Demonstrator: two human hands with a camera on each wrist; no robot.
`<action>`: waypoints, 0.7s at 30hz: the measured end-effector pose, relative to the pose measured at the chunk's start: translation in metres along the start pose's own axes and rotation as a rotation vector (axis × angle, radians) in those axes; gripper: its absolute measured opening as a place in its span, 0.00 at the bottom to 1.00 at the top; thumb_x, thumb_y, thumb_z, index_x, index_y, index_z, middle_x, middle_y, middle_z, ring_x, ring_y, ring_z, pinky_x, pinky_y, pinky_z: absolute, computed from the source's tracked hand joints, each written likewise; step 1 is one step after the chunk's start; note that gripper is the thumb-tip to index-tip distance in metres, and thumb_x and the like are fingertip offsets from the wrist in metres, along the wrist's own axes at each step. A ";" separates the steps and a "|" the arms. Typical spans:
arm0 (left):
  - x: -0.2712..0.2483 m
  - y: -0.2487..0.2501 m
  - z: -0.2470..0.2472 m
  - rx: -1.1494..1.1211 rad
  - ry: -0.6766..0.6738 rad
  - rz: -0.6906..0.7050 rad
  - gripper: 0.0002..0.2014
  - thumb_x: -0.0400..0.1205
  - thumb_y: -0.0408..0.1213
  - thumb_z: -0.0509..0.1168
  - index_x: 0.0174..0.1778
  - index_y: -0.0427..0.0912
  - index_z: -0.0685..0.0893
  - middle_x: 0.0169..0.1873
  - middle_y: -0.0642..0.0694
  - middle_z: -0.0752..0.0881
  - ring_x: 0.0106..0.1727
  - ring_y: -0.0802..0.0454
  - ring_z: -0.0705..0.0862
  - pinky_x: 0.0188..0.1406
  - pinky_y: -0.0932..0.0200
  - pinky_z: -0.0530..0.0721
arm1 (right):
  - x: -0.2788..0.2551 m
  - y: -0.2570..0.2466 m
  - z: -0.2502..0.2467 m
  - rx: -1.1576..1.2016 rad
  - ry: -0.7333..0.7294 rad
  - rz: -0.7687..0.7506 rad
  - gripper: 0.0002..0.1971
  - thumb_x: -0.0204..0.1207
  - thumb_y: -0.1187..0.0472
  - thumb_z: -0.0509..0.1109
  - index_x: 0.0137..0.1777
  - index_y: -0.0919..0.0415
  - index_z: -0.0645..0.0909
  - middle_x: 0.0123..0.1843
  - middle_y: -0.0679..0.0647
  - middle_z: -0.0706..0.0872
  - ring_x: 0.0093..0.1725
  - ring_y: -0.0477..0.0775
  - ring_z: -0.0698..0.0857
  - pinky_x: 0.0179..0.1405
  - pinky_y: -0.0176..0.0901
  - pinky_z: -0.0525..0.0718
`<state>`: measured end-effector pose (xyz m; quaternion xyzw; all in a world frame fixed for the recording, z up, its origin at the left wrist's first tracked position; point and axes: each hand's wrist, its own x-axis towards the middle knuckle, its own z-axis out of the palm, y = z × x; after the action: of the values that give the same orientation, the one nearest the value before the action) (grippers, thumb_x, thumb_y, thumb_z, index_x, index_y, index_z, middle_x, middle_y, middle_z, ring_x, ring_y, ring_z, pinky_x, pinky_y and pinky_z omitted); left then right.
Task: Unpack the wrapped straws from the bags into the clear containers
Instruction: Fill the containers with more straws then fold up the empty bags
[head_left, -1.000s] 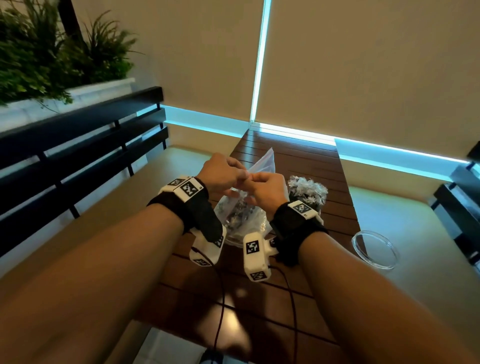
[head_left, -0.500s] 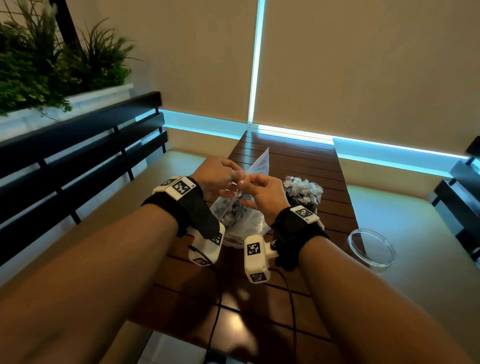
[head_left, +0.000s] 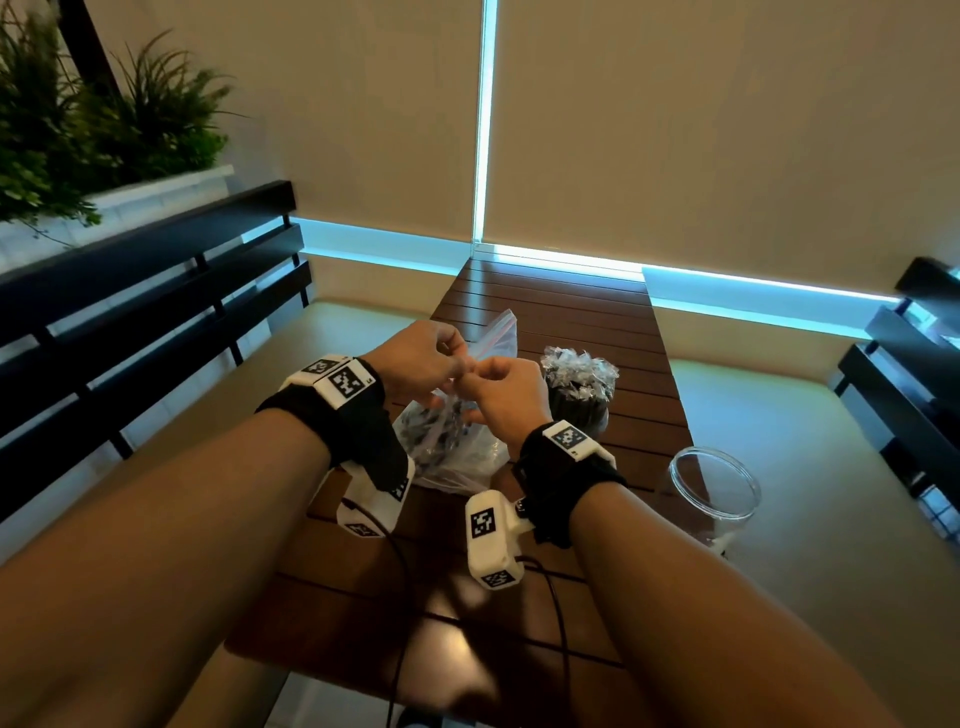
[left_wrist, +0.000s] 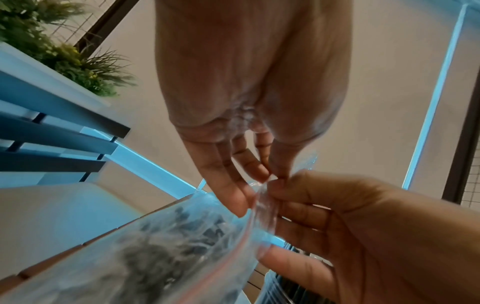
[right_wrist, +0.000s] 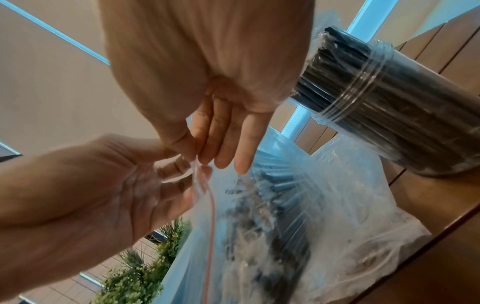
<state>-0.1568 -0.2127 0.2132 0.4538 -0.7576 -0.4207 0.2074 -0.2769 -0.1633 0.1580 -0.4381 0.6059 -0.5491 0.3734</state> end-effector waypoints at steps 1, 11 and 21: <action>0.001 -0.002 0.001 -0.028 0.005 0.004 0.11 0.84 0.39 0.68 0.55 0.34 0.81 0.43 0.43 0.86 0.43 0.50 0.86 0.43 0.51 0.90 | 0.000 0.001 0.001 -0.006 0.027 0.006 0.05 0.70 0.61 0.79 0.41 0.61 0.88 0.40 0.62 0.92 0.43 0.66 0.92 0.43 0.69 0.90; -0.004 -0.013 -0.002 -0.192 -0.064 -0.074 0.10 0.82 0.35 0.71 0.55 0.33 0.85 0.45 0.40 0.89 0.40 0.50 0.89 0.40 0.56 0.90 | -0.003 0.006 -0.006 0.247 -0.018 0.064 0.23 0.70 0.75 0.77 0.55 0.58 0.68 0.38 0.58 0.87 0.40 0.60 0.87 0.49 0.56 0.87; -0.003 -0.009 0.004 0.050 0.051 0.025 0.05 0.83 0.32 0.67 0.46 0.37 0.89 0.39 0.42 0.90 0.38 0.49 0.91 0.35 0.57 0.90 | -0.007 0.016 -0.003 0.322 -0.046 0.055 0.12 0.78 0.72 0.72 0.51 0.59 0.72 0.40 0.55 0.86 0.41 0.53 0.87 0.44 0.47 0.86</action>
<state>-0.1536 -0.2106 0.2041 0.4599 -0.7679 -0.3874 0.2207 -0.2790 -0.1555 0.1425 -0.3684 0.5132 -0.6183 0.4675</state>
